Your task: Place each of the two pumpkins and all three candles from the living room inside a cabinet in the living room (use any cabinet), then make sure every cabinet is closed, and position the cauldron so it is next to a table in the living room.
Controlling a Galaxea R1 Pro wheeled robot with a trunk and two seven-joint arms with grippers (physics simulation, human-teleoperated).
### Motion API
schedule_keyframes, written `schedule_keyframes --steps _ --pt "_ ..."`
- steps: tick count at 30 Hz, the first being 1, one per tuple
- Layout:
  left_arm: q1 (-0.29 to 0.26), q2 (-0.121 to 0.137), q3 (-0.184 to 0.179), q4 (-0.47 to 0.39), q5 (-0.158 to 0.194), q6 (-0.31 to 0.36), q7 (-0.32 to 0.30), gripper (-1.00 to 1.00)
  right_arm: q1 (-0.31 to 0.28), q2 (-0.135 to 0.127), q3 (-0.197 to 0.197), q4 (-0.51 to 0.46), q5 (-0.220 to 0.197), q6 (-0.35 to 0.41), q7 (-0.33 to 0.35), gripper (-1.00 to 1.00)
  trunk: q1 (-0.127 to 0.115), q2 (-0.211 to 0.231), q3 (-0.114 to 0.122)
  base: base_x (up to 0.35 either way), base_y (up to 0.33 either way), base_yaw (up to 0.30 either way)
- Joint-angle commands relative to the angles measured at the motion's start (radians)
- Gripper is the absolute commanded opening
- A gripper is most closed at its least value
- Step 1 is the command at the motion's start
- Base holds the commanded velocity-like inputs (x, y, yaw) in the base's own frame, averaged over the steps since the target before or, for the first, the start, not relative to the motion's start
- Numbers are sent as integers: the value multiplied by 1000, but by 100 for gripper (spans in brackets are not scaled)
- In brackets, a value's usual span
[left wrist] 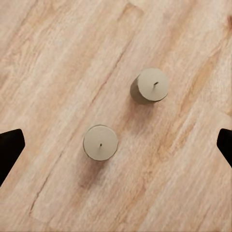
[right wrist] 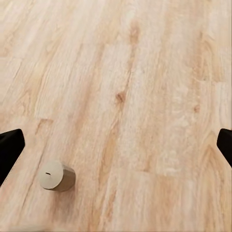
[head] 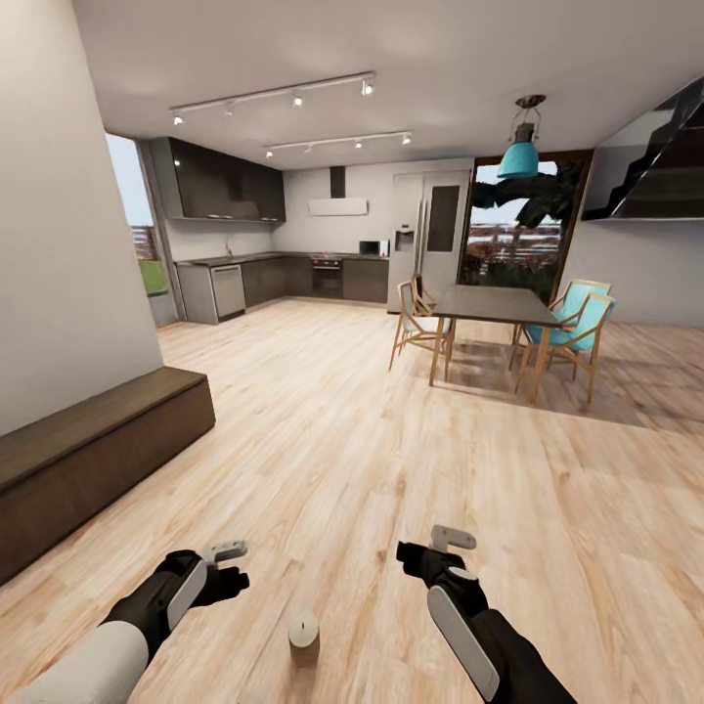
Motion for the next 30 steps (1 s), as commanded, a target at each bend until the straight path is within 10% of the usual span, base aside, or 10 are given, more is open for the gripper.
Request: schedule_keyframes --steps 1,13,30 --pt "0 2 -8 -2 10 4 3 100 -1 0 2 -7 -7 3 -1 100 4 -8 -4 0 0 0" --pt "2 2 -12 27 11 -5 -55 100 128 -8 -2 -427 -5 190 56 100 50 -92 -42 0 0 0" --pt "4 4 -8 77 13 -68 -57 100 145 -10 1 -488 -6 215 57 100 115 -211 -95 0 0 0"
